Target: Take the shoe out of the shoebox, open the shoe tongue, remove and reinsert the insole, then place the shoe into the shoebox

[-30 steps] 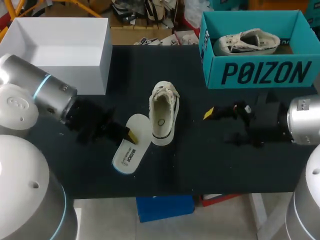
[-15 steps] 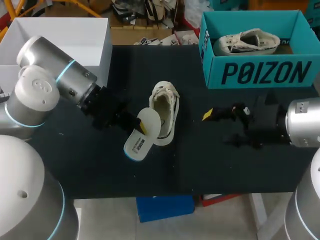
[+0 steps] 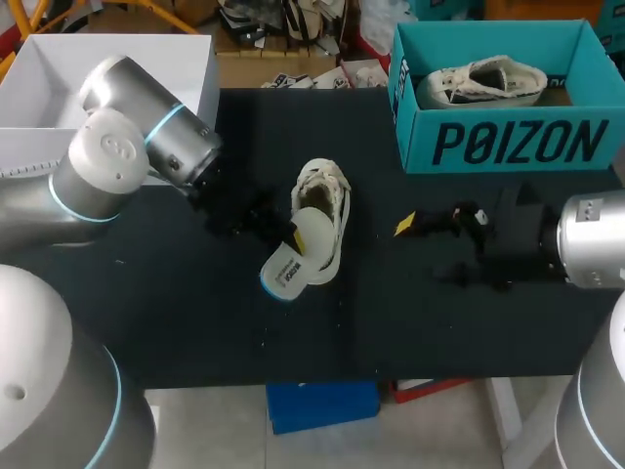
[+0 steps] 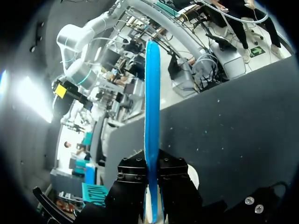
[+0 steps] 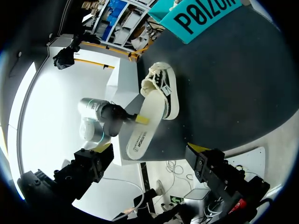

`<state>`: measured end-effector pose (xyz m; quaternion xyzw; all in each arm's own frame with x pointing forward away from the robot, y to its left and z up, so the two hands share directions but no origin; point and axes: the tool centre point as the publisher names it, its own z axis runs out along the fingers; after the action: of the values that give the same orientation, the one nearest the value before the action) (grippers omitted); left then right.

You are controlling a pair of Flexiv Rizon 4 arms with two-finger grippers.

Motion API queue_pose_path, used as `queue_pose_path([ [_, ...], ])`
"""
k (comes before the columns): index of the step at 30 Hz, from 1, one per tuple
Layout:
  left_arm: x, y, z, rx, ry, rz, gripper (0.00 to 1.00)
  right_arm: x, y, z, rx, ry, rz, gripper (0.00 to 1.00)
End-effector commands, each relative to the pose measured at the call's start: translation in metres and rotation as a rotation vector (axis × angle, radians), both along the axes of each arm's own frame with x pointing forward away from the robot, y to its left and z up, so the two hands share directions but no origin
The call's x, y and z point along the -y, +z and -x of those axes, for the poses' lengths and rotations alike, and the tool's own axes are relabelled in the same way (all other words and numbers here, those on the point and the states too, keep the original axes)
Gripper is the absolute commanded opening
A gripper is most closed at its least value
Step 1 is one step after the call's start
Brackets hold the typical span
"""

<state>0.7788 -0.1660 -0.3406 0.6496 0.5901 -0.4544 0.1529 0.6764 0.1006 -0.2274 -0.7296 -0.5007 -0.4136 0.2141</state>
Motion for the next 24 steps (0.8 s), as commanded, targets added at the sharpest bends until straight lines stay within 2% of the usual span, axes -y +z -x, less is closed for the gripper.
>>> queue_pose_path([
  [1, 0.003, -0.006, -0.009, -0.023, -0.026, -0.010, 0.00, 0.000, 0.001, 0.001, -0.001, 0.000, 0.001, 1.00],
  [24, 0.025, -0.027, -0.052, 0.020, -0.019, -0.069, 0.00, 0.000, 0.001, 0.001, -0.001, 0.000, 0.001, 1.00],
])
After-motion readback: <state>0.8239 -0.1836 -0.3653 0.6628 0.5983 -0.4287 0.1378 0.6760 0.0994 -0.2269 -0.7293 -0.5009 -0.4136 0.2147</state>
